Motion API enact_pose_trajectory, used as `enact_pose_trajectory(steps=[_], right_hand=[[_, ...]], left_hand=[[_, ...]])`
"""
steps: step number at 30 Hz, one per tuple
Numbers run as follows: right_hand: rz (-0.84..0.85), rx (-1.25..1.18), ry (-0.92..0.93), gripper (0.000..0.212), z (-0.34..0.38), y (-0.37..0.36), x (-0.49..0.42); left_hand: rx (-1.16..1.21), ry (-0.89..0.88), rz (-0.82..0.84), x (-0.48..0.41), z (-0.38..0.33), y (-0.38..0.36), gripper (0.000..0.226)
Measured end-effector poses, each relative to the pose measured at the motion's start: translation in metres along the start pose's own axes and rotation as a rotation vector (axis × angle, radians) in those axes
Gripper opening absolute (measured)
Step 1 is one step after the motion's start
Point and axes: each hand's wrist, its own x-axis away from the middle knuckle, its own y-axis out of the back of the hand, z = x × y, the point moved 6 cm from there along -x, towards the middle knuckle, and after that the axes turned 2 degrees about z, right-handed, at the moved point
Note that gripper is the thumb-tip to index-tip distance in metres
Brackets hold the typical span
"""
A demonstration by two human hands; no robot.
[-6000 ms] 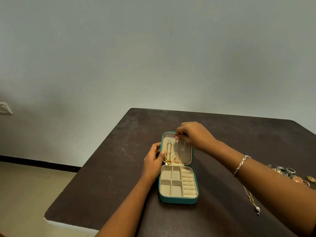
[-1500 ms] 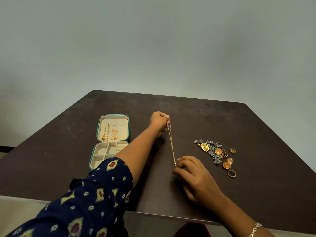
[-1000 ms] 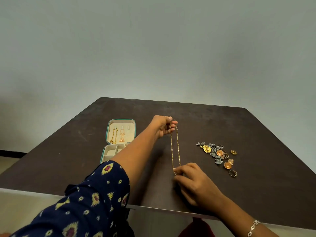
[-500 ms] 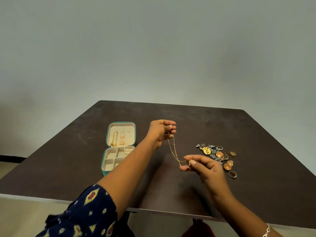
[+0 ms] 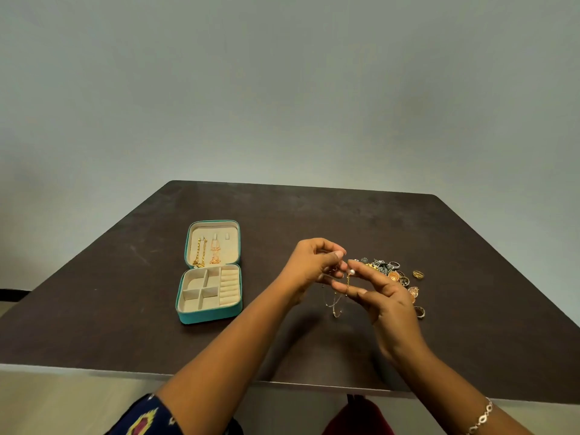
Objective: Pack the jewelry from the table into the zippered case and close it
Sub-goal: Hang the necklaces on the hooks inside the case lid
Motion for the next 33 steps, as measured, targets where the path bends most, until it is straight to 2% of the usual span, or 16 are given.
enact_pose_trajectory(steps=[13,17,20,25,28,30,33], right_hand=[[0.103,0.173,0.084,0.056,0.007,-0.004,0.002],[0.132,0.143,0.060,0.059,0.006,-0.006,0.003],[0.092,0.152,0.060,0.054,0.004,-0.002,0.001],[-0.044,0.181,0.088,0.044,0.003,0.012,-0.002],[-0.026,0.209,0.119,0.048,0.007,0.017,-0.005],[0.036,0.183,0.125,0.051,0.009,0.015,-0.006],[0.097,0.016,0.075,0.054,0.006,0.010,-0.006]], left_hand=[[0.032,0.087,0.045,0.004,0.003,-0.012,0.009],[0.065,0.089,0.057,0.004,0.000,-0.015,0.013],[0.065,0.079,0.057,0.004,-0.004,-0.014,0.018],[0.020,0.069,0.076,0.005,-0.013,-0.013,0.013],[-0.010,0.075,0.119,0.006,-0.018,-0.016,0.015],[-0.015,0.081,0.158,0.008,-0.020,-0.019,0.017],[-0.011,0.090,0.205,0.010,-0.022,-0.026,0.015]])
